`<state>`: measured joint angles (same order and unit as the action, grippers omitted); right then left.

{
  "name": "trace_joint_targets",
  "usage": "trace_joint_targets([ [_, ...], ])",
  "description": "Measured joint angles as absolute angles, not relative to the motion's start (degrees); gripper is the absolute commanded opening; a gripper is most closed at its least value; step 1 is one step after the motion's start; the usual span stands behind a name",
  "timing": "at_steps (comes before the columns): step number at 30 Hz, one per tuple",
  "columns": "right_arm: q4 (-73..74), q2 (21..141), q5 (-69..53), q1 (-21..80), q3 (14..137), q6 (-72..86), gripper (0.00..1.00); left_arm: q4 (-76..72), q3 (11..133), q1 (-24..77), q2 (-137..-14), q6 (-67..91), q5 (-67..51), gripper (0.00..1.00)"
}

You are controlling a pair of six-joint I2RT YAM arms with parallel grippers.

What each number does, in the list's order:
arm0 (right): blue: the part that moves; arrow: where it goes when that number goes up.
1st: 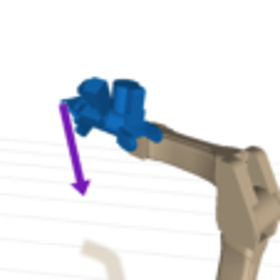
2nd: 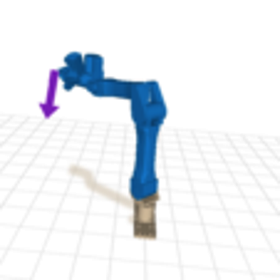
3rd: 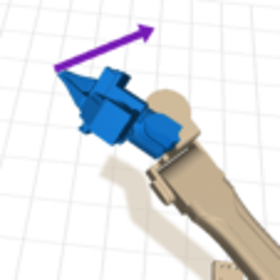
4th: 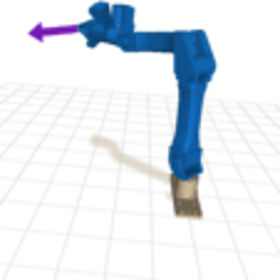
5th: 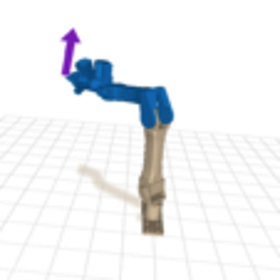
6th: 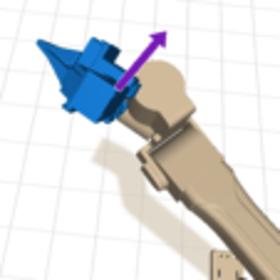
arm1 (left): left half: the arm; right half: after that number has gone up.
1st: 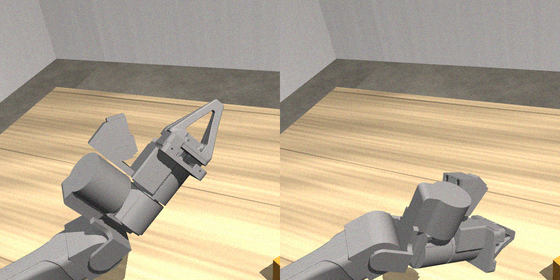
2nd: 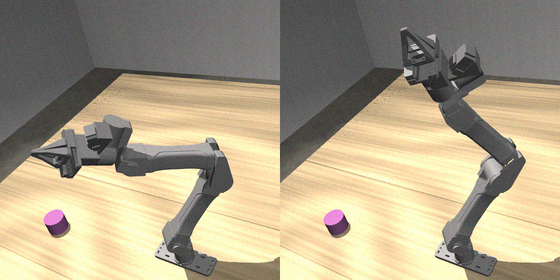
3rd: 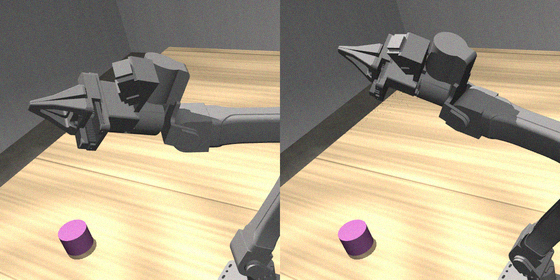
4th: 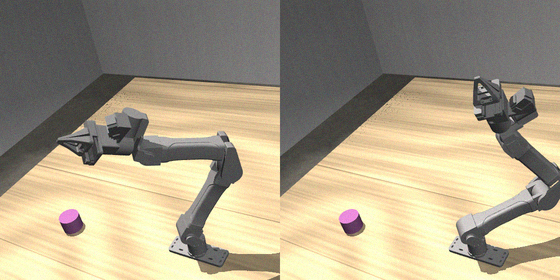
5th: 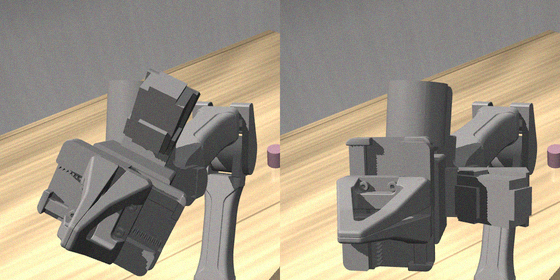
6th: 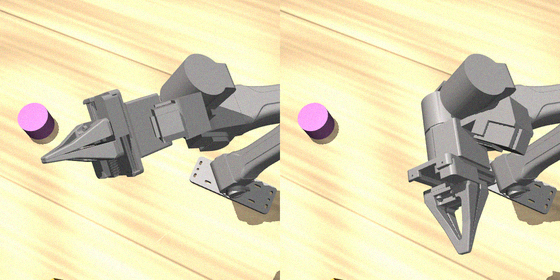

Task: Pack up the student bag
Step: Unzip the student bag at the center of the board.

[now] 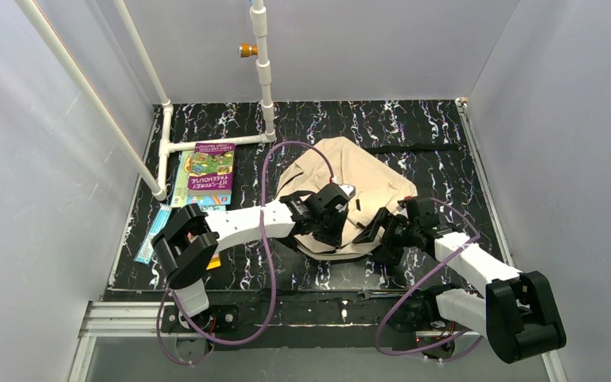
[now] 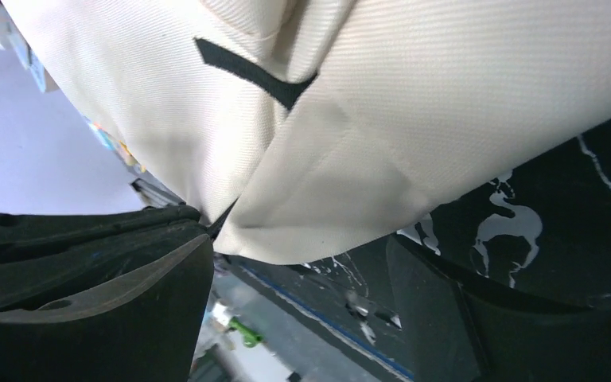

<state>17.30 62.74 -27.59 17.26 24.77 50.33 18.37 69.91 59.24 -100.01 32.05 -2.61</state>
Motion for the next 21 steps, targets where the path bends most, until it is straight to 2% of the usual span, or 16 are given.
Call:
trace_joint_targets([
  [5, 11.0, 63.3, -30.3, 17.3, 20.5, 57.8, 0.81, 13.6, 66.0, 59.1, -97.3, 33.7, -4.8, 0.00],
  [7, 9.8, 63.4, -30.7, 17.3, 20.1, 59.4, 0.76, 11.5, 66.0, 59.1, -97.3, 34.6, -6.0, 0.00],
  [8, 8.9, 63.7, -30.9, 17.3, 20.0, 60.2, 0.70, 10.6, 66.0, 59.1, -97.3, 34.9, -6.7, 0.00],
  [9, 8.0, 64.1, -30.9, 17.3, 20.0, 60.8, 0.59, 9.8, 66.0, 59.1, -97.3, 35.2, -7.4, 0.00],
  [11, 6.0, 65.1, -31.0, 17.3, 19.8, 61.8, 0.27, 8.5, 66.0, 59.1, -97.3, 35.7, -8.8, 0.00],
  [13, 4.9, 66.1, -30.9, 17.3, 19.7, 62.6, 0.07, 7.5, 65.9, 59.1, -97.3, 36.2, -9.5, 0.00],
  [14, 4.3, 66.6, -30.6, 17.2, 19.7, 63.1, 0.01, 6.8, 65.6, 59.1, -97.3, 36.5, -9.5, 0.00],
  [21, -2.0, 70.3, -33.1, 13.8, 17.9, 65.1, 0.01, 4.1, 56.8, 57.7, -91.5, 39.3, -6.4, 0.00],
])
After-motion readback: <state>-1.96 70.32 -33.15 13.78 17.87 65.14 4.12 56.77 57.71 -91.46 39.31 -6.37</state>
